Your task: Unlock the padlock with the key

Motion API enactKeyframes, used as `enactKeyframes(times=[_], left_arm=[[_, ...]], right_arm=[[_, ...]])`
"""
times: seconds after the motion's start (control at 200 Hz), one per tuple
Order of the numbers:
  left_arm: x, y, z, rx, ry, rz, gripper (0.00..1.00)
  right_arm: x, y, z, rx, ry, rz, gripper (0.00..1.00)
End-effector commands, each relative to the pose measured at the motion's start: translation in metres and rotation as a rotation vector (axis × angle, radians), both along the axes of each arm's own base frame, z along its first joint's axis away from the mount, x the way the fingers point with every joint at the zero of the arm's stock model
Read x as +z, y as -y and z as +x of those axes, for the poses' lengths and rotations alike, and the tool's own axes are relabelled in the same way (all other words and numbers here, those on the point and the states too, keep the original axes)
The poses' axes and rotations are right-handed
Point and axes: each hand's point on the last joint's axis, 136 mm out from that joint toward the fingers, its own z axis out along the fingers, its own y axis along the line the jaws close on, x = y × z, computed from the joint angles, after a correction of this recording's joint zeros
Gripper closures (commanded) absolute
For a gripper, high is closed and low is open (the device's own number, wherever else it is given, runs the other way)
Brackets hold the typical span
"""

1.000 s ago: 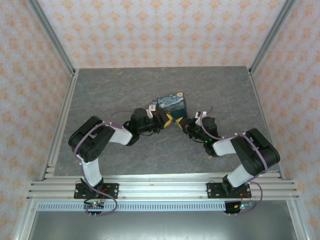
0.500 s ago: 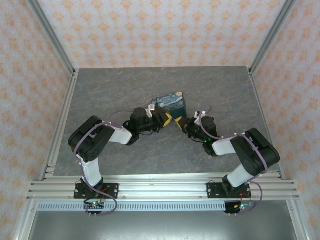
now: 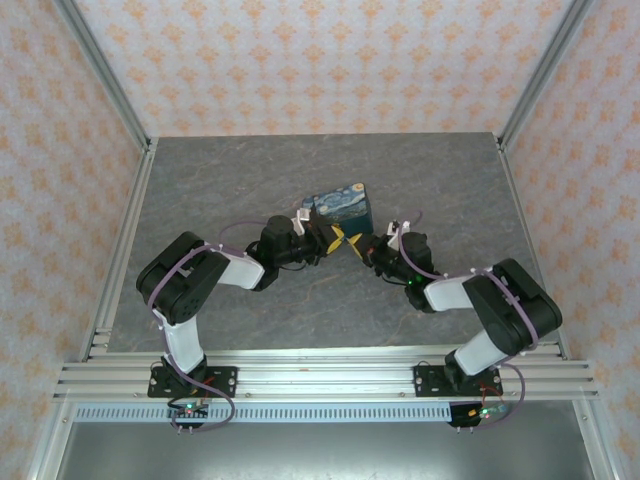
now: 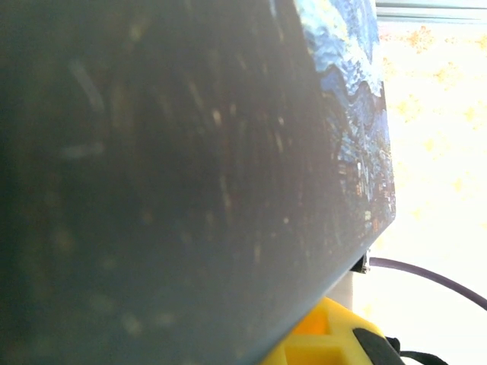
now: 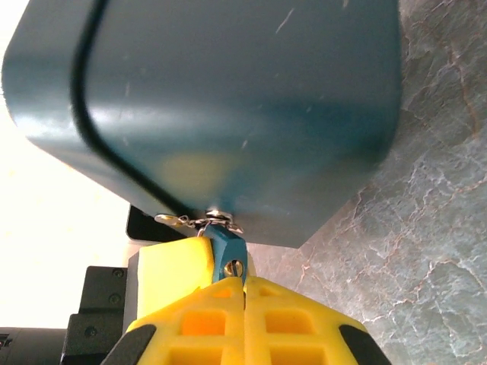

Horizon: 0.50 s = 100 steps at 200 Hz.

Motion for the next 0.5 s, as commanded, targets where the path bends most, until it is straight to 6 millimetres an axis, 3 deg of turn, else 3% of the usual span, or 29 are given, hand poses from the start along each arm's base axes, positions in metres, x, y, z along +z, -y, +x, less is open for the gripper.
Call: enactKeyframes(times=[0.0,0.085,0.495], left_arm=[[0.036,0.009,-0.004,-0.051,0.063,-0.050,1.00],[0.038,0.009,-0.005,-0.060,0.060,-0.056,1.00],[0.045,0.010,-0.012,-0.107,0.045,-0.079,1.00]], right_arm=[[0.023,-0.004,-0.012,0.044,0.093,0.003,1.00],[0.016,0.004,-0.020,0.035,0.076,-0.036,1.00],[0.016,0.018,-0.046,0.048,0.085,-0.084,1.00]])
